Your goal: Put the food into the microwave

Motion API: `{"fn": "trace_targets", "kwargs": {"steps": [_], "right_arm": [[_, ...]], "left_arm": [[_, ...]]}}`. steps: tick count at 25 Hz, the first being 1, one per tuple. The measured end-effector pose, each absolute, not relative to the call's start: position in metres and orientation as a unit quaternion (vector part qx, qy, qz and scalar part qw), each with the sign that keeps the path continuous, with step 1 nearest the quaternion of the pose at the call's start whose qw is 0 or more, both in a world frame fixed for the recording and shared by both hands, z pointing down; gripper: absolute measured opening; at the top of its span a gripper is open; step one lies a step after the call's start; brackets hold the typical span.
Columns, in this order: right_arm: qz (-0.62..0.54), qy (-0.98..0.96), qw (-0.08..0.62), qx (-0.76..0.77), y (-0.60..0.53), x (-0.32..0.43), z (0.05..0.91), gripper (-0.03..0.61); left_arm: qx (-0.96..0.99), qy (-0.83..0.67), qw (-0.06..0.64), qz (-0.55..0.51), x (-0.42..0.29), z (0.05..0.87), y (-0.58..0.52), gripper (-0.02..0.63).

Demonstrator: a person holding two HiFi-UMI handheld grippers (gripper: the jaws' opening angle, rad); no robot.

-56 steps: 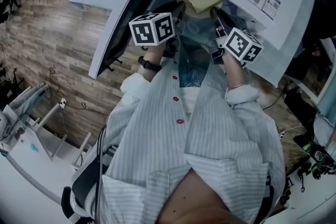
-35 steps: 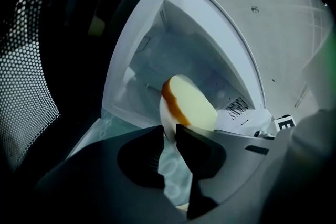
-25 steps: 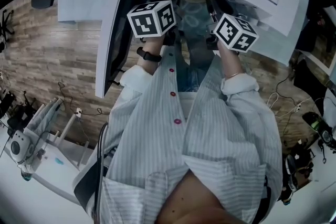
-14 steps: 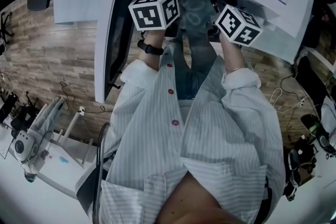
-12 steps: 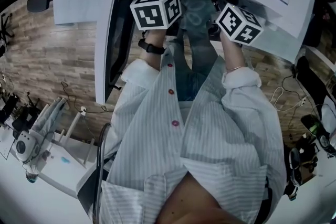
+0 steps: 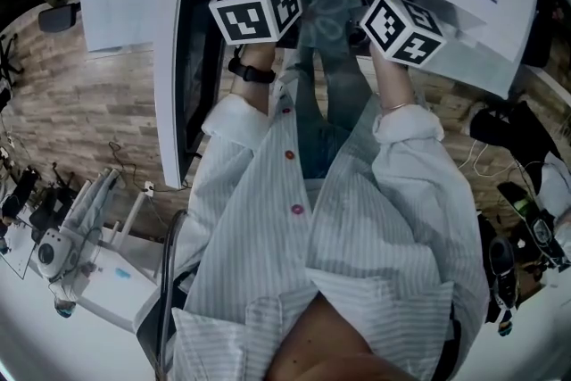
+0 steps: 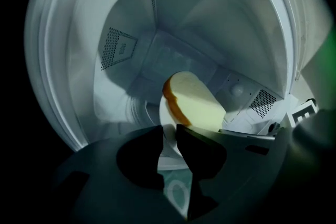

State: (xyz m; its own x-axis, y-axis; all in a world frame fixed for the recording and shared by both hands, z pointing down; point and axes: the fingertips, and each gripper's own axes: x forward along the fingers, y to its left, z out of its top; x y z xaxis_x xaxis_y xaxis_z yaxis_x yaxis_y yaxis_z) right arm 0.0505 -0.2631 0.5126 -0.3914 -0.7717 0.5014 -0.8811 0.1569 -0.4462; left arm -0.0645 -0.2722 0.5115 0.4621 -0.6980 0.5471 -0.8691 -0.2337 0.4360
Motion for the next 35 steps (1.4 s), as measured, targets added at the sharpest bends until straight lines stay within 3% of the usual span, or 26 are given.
{"fn": "trace_targets", "kwargs": {"steps": [19,21,35], "right_arm": [[0.297,-0.765,0.087,0.564,-0.274,0.052,0.511,0.112],[0.299,-0.763,0.084,0.566,-0.274,0.052,0.510,0.138],[0.269,-0.760,0.108,0.582,-0.263,0.054,0.508,0.144]], "left_arm": [[0.797,-0.510,0.289,0.145,-0.064,0.515,-0.286,0.092],[0.800,-0.514,0.271,0.152,-0.064,0.515,-0.286,0.092],[0.798,-0.519,0.272,0.138,-0.069,0.509,-0.278,0.094]]}}
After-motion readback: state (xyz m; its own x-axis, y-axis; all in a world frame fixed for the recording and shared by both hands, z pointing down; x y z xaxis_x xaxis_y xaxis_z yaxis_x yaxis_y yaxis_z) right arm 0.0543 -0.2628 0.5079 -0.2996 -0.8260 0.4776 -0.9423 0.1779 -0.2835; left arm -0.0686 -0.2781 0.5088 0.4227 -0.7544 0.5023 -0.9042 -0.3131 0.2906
